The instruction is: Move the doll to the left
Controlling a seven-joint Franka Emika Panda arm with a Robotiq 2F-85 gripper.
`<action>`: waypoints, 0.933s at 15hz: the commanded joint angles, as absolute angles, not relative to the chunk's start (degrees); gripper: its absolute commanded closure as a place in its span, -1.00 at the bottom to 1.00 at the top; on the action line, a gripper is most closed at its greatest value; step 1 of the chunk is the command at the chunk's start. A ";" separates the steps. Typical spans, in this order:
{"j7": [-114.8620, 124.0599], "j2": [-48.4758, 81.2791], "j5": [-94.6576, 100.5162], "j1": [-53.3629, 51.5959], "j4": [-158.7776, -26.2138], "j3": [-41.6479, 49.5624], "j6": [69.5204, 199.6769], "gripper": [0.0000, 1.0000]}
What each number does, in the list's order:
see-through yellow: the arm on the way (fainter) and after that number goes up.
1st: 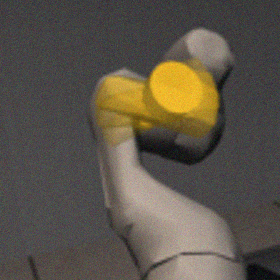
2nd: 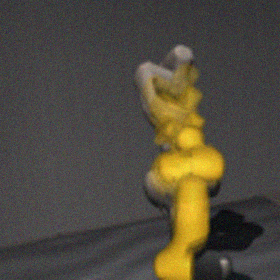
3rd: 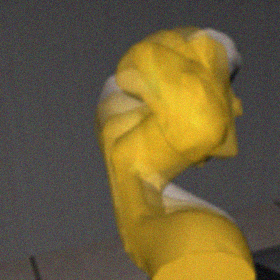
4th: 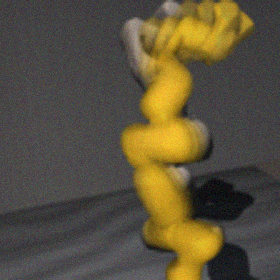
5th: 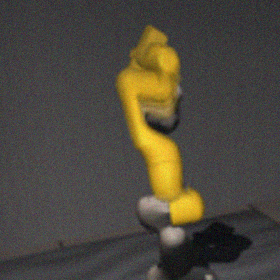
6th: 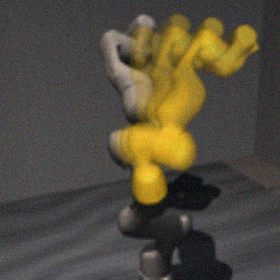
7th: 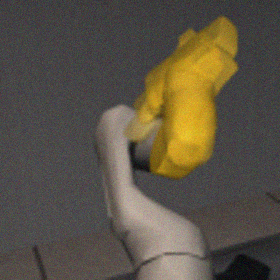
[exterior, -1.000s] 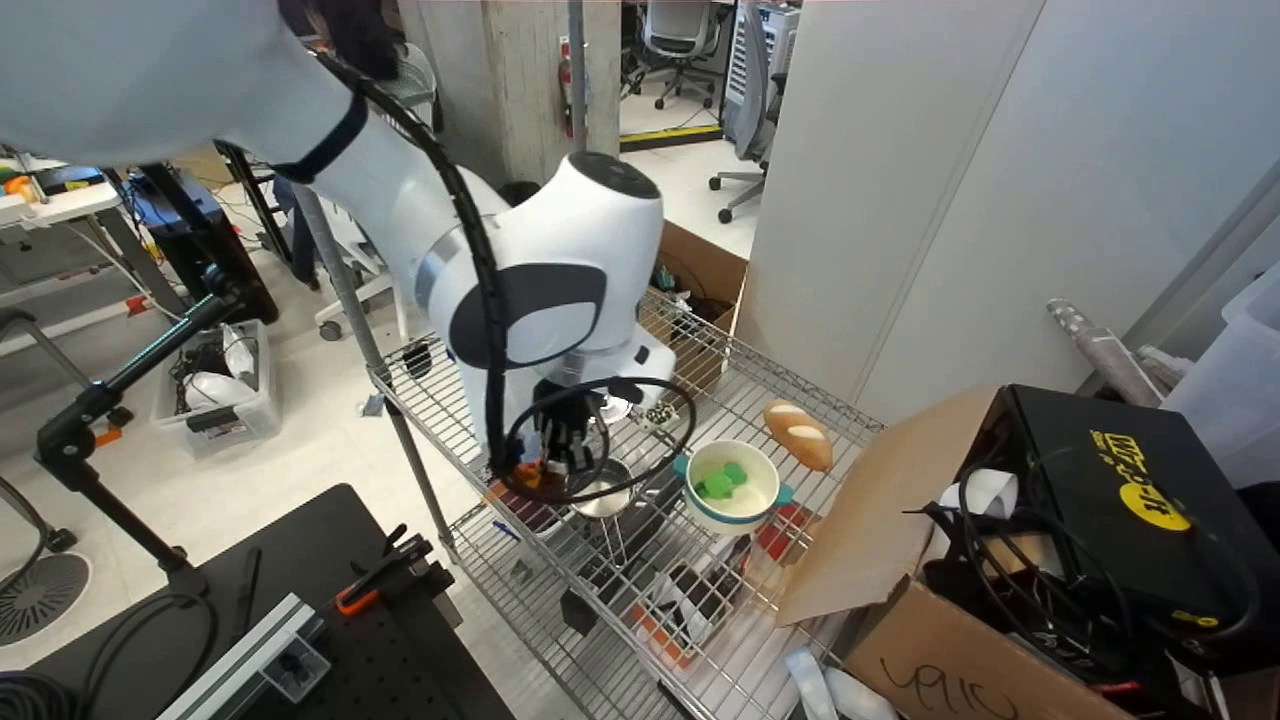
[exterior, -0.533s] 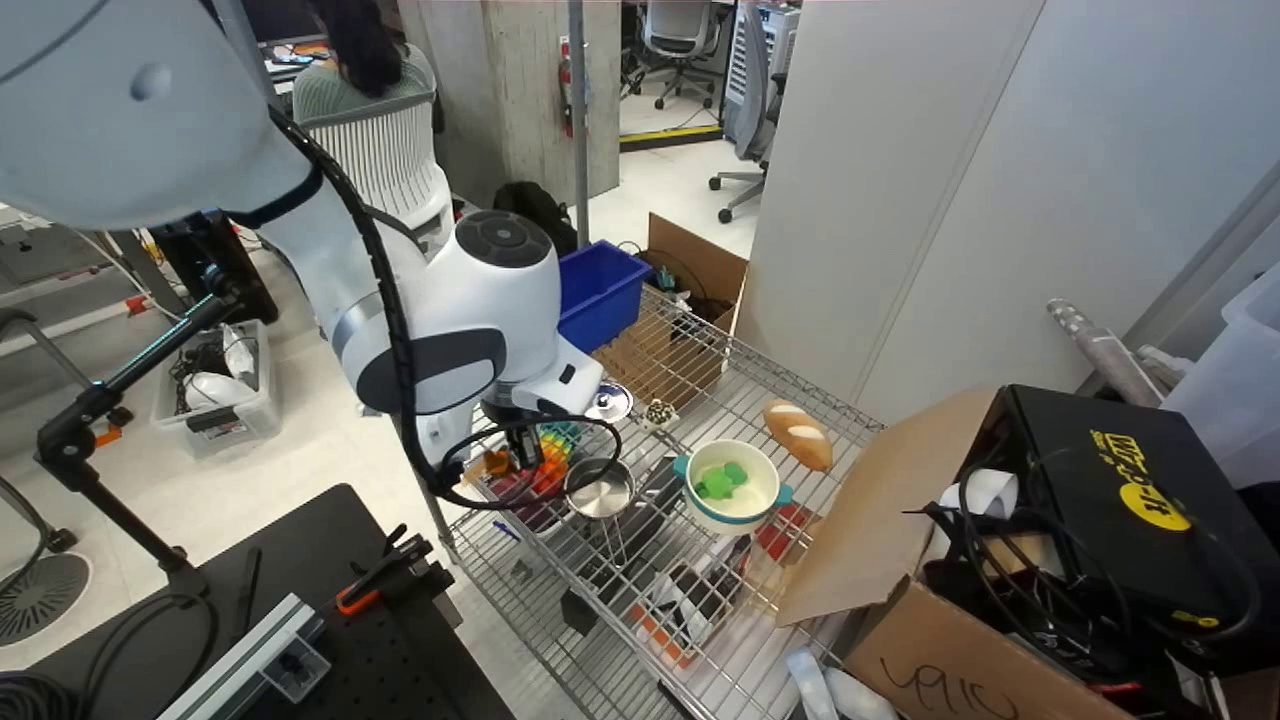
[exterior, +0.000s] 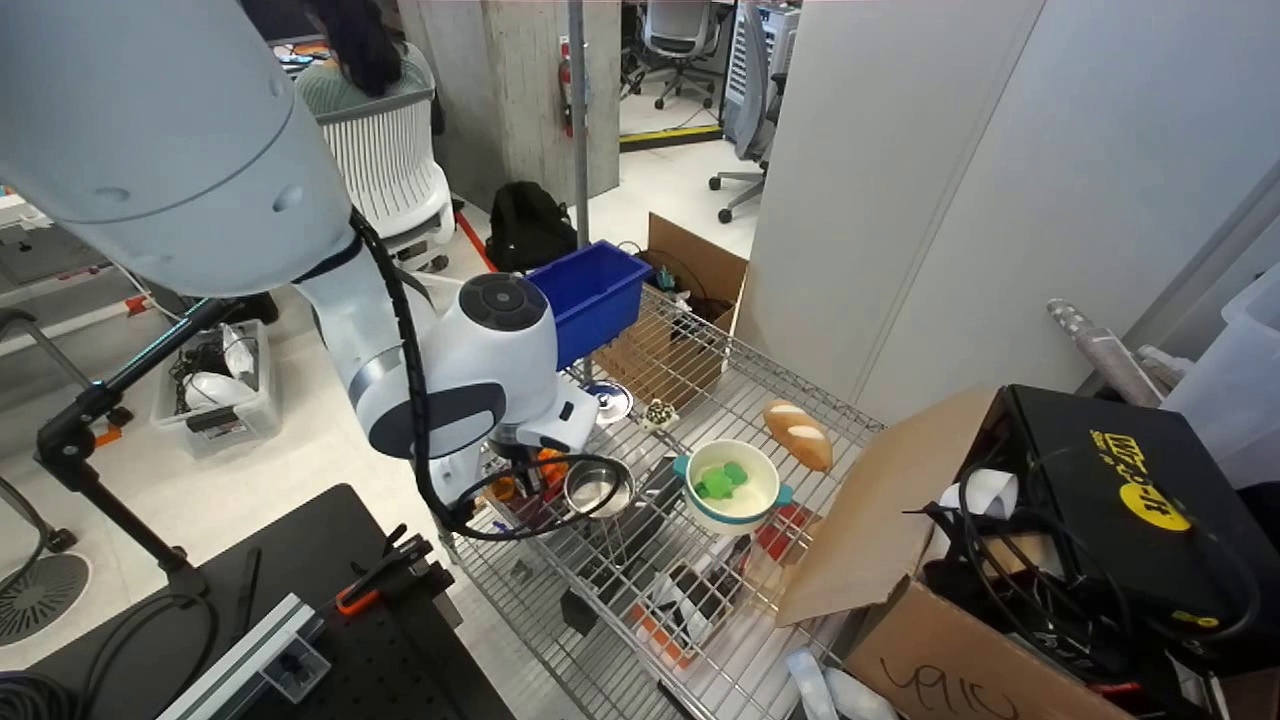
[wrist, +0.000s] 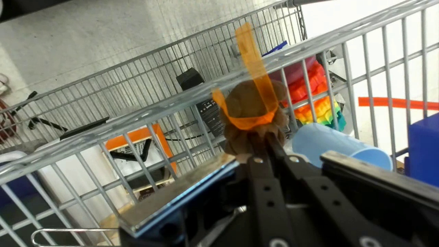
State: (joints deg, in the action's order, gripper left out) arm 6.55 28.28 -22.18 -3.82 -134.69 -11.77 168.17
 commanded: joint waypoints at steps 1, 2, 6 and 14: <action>5.35 31.21 -20.20 -2.50 -133.06 -12.64 170.99 0.97; 5.19 31.79 -19.93 -2.37 -132.86 -12.76 171.58 0.82; 5.67 32.76 -18.29 -2.63 -132.65 -12.50 173.45 0.16; 2.06 17.96 -21.24 4.12 -138.59 -15.89 151.78 -0.97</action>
